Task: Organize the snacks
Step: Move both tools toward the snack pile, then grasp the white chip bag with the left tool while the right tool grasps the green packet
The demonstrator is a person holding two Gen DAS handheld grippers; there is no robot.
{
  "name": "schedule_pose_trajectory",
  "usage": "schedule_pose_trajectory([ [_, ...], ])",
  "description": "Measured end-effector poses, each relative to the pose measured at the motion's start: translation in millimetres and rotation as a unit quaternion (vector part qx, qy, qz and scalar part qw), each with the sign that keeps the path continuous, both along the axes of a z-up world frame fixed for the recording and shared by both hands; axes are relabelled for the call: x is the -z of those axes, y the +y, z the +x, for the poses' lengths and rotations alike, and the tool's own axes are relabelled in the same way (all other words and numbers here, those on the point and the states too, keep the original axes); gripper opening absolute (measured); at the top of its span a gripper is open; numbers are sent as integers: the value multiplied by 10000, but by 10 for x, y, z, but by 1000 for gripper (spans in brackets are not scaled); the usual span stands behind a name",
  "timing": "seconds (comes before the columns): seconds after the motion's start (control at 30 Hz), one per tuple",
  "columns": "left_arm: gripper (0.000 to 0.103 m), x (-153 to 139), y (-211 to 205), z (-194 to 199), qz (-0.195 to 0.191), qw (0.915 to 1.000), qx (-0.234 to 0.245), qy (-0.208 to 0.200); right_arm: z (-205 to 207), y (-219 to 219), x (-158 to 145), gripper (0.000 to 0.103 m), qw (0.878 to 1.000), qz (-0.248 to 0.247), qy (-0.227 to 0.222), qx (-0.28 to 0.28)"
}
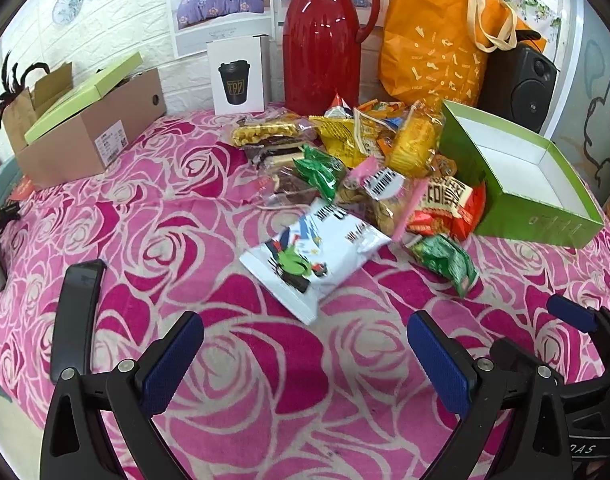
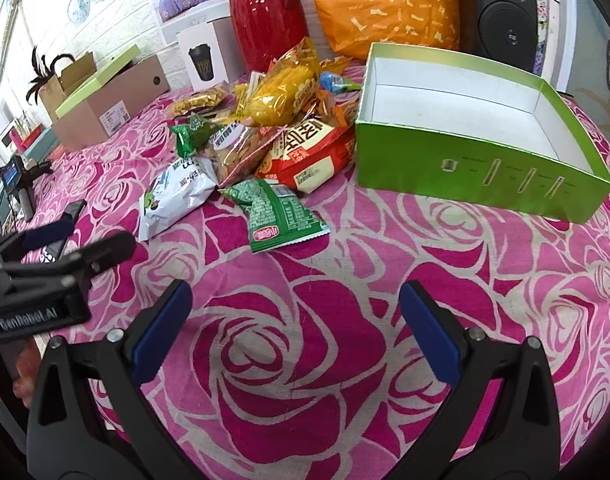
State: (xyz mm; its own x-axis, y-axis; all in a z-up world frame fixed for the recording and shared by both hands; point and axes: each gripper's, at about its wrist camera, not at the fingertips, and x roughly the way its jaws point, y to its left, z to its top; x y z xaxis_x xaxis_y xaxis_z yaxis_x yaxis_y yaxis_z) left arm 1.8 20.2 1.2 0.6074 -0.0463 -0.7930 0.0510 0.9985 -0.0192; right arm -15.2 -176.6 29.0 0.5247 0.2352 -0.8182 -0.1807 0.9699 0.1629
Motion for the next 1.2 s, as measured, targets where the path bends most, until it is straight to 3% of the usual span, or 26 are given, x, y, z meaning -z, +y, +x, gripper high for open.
schedule_pose_trajectory([
  [0.2,103,21,155,338,-296,9987,404,27,188,66,51,103,9996,15,-59,-261],
  [0.4,99,199,211,729,-590,9931,919,419,466,180,157,103,9979,67,-27,-639],
  [0.5,99,297,193,856,-493,9911,1071,613,592,178,253,102,9977,175,115,-645],
  [0.63,99,350,176,873,-635,9872,1225,805,659,149,320,91,9975,280,233,-609],
  [0.73,99,386,128,904,-593,9867,1276,814,685,154,363,90,9969,294,301,-658],
  [0.8,97,458,107,961,-492,9868,1240,921,715,177,395,76,9971,203,332,-651],
  [0.87,91,526,79,966,-334,9872,1269,910,703,181,383,54,9976,107,263,-629],
  [0.93,79,504,72,928,-178,9885,1260,818,700,176,384,50,9973,155,271,-670],
  [1.0,64,442,64,872,-259,9879,1332,746,688,171,374,46,9972,203,217,-684],
  [1.13,60,407,24,763,-152,9884,1303,761,608,156,292,41,9963,393,149,-755],
  [1.2,59,364,18,704,-301,9878,1296,808,530,134,231,40,9957,440,122,-804],
])
